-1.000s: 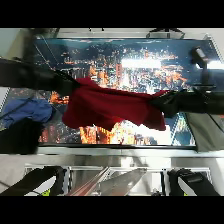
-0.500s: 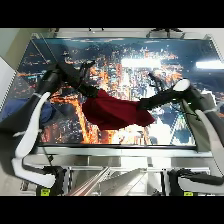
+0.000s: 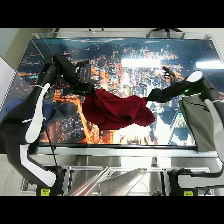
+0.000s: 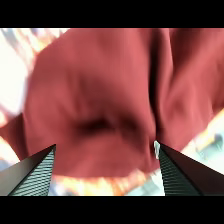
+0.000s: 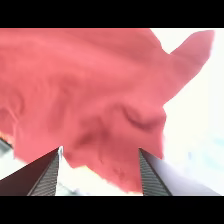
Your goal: Fold the shirts.
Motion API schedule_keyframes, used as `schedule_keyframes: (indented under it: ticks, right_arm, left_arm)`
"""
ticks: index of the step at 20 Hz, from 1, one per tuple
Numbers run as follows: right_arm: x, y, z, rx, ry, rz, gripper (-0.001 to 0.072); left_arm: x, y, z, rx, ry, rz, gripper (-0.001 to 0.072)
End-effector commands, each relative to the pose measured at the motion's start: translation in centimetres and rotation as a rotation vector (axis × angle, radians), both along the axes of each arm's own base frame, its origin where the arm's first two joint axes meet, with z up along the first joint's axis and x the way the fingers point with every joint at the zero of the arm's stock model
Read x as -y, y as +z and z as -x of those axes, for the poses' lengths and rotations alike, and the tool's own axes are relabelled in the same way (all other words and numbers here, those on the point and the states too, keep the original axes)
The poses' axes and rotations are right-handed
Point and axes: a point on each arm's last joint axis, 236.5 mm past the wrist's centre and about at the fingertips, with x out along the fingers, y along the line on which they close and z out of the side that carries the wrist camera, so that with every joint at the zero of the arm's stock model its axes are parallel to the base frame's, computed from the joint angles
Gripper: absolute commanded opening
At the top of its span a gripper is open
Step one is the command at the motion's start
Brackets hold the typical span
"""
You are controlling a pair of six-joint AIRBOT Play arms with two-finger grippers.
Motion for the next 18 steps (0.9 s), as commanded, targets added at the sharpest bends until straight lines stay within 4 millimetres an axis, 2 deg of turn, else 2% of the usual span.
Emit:
schedule_keyframes:
  ticks: [1, 4, 6, 7, 9, 12, 18]
  right_arm:
    - [2.9, 0.7, 3.8, -0.047, 0.038, 0.062, 0.0548]
    - [2.8, -2.5, 7.2, -0.097, -0.008, 0.073, 0.0548]
    - [3.1, -5.4, 8.2, -0.112, -0.067, 0.092, 0.0549]
    - [3.3, -6.8, 8.4, -0.12, -0.092, 0.102, 0.0549]
    - [3.5, -8.6, 8.4, -0.14, -0.117, 0.112, 0.055]
    - [2.8, -9.7, 7.9, -0.165, -0.14, 0.077, 0.0549]
    - [-1.5, -9.2, 7.5, -0.158, -0.099, -0.054, 0.0534]
  left_arm:
    - [0.3, -0.6, 6.8, -0.104, -0.035, -0.024, 0.0698]
    - [1.8, -3.4, 12.8, -0.105, -0.058, -0.042, 0.0698]
    - [2.8, -5.8, 15.4, -0.072, -0.048, -0.053, 0.0698]
    - [3.4, -7.0, 15.9, -0.042, -0.041, -0.055, 0.0698]
    - [4.8, -8.5, 16.3, -0.012, -0.022, -0.032, 0.0698]
    - [5.9, -9.7, 15.3, -0.012, 0.017, -0.007, 0.0698]
    - [7.7, -10.9, 12.8, -0.081, -0.026, -0.023, 0.0696]
